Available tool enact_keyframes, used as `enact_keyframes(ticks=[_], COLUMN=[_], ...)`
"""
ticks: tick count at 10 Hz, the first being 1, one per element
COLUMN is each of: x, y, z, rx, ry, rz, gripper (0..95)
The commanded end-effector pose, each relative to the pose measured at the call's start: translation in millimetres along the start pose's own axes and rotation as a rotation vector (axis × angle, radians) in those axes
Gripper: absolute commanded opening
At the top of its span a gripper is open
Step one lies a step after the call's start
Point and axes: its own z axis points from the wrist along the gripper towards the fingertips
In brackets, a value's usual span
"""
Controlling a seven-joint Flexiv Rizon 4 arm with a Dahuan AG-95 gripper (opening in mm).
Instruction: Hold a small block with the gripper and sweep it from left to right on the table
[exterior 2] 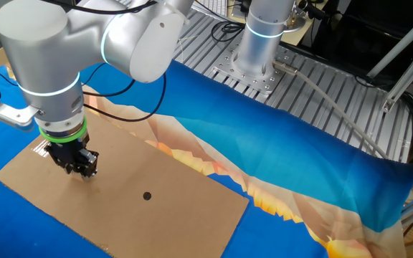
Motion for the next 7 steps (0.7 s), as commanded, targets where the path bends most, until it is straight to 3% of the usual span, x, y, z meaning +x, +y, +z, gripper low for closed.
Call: enact_keyframes(ticks=[1,7], x=[0.4,0.6], y=[0.2,-0.2], z=[0.1,0.4], rx=[-0.001,-0.004], ry=[-0.001,0.003], rz=[-0.001,-0.012], gripper=[38.0,38.0])
